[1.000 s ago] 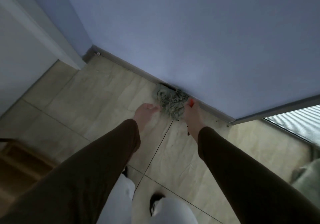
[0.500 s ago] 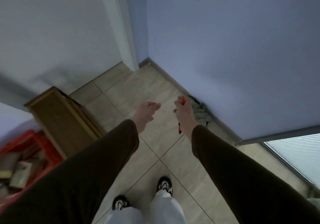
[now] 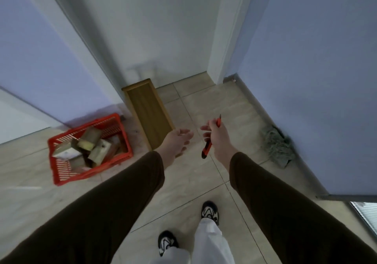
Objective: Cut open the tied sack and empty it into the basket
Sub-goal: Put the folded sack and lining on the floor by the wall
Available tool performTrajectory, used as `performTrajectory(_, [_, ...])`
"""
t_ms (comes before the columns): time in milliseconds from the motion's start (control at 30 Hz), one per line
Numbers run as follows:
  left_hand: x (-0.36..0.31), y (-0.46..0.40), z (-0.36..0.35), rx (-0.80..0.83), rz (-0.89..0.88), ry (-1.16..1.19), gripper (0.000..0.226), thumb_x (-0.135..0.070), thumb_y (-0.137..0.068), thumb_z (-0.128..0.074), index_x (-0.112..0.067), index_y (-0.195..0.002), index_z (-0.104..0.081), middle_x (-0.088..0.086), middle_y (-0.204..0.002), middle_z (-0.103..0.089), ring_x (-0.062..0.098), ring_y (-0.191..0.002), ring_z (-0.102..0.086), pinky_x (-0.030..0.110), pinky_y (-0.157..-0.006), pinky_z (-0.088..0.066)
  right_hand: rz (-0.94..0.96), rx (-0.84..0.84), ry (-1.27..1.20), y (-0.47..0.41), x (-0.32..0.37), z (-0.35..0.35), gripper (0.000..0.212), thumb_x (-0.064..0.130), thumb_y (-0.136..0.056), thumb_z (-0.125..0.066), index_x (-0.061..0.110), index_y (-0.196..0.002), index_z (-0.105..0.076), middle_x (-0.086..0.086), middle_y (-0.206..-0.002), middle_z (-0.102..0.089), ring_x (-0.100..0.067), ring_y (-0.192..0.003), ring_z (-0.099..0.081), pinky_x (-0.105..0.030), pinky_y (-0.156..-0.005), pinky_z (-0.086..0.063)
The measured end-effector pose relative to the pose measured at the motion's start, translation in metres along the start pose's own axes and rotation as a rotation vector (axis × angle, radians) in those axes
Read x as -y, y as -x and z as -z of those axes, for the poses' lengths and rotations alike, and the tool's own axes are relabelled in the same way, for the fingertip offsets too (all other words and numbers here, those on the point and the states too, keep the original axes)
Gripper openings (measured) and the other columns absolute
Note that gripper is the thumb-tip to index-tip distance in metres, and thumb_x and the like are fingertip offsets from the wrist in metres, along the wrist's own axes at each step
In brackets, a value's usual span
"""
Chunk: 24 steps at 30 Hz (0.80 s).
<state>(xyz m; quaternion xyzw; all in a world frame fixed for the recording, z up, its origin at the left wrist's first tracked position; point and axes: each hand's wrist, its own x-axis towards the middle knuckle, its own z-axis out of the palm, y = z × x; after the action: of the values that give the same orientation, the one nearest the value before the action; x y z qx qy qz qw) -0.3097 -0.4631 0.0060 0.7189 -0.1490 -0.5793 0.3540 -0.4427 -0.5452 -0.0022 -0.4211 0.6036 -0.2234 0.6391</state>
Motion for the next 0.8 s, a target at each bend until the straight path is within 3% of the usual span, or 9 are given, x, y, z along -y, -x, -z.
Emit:
performTrajectory(133, [0.027, 0.011, 0.045, 0.043, 0.054, 0.06, 0.034, -0.033, -0.102, -0.067, -0.018, -0.132, -0.066, 0.007, -0.126, -0.072, 0.027, -0.121, -0.066, 0.043, -0.109, -0.052, -0.039, 0.107, -0.086, 0.01, -0.004, -0.06, 0.043, 0.049, -0.11, -0.04, 0.013, -0.101, -0.062, -0.006, -0.093, -0.071, -0.019, -0.074, -0.061, -0.036, -0.081, -0.056])
performTrajectory(233, [0.039, 0.008, 0.072, 0.039, 0.101, 0.083, 0.011, -0.038, -0.102, -0.064, -0.03, -0.108, -0.07, 0.003, -0.118, -0.074, 0.026, -0.118, -0.066, 0.045, -0.112, -0.05, -0.081, 0.178, -0.134, 0.005, -0.006, -0.097, 0.045, 0.051, -0.109, -0.04, 0.013, -0.102, -0.063, -0.002, -0.08, -0.076, -0.021, -0.076, -0.065, -0.044, -0.091, -0.057])
performTrajectory(300, [0.043, 0.0, 0.089, 0.031, 0.116, 0.112, 0.011, -0.038, -0.103, -0.064, -0.03, -0.105, -0.071, 0.005, -0.116, -0.074, 0.026, -0.116, -0.067, 0.043, -0.109, -0.053, -0.11, 0.207, -0.155, -0.002, -0.007, -0.118, 0.047, 0.053, -0.109, -0.041, 0.012, -0.105, -0.064, -0.005, -0.084, -0.078, -0.023, -0.079, -0.066, -0.045, -0.093, -0.057])
performTrajectory(433, [0.048, -0.023, 0.12, 0.049, 0.152, 0.198, 0.016, -0.031, -0.102, -0.066, -0.019, -0.11, -0.074, 0.008, -0.109, -0.076, 0.024, -0.105, -0.073, 0.035, -0.091, -0.062, -0.139, 0.218, -0.059, -0.022, -0.006, -0.151, 0.052, 0.058, -0.107, -0.041, 0.013, -0.107, -0.066, -0.006, -0.091, -0.077, -0.024, -0.086, -0.067, -0.044, -0.094, -0.056])
performTrajectory(567, [0.052, -0.048, 0.147, -0.044, 0.136, 0.246, 0.011, -0.025, -0.099, -0.071, -0.017, -0.105, -0.075, 0.004, -0.098, -0.072, 0.017, -0.089, -0.07, 0.021, -0.067, -0.059, -0.175, 0.219, 0.182, -0.042, -0.01, -0.173, 0.047, 0.062, -0.103, -0.047, 0.018, -0.098, -0.064, -0.003, -0.094, -0.066, -0.022, -0.092, -0.062, -0.04, -0.093, -0.05])
performTrajectory(700, [0.066, -0.075, 0.168, -0.173, 0.099, 0.229, 0.006, -0.022, -0.099, -0.073, -0.019, -0.094, -0.074, 0.003, -0.091, -0.071, 0.015, -0.08, -0.068, 0.018, -0.059, -0.057, -0.245, 0.23, 0.177, -0.059, -0.026, -0.195, 0.022, 0.038, -0.103, -0.065, 0.016, -0.102, -0.064, -0.001, -0.086, -0.063, -0.015, -0.075, -0.059, -0.029, -0.069, -0.051])
performTrajectory(800, [0.078, -0.097, 0.183, -0.194, 0.095, 0.213, 0.006, -0.021, -0.099, -0.073, -0.019, -0.093, -0.074, 0.004, -0.09, -0.071, 0.017, -0.08, -0.067, 0.024, -0.071, -0.062, -0.258, 0.219, 0.128, -0.071, -0.046, -0.212, 0.013, 0.023, -0.104, -0.065, 0.011, -0.11, -0.066, -0.005, -0.093, -0.067, -0.016, -0.079, -0.064, -0.028, -0.071, -0.056])
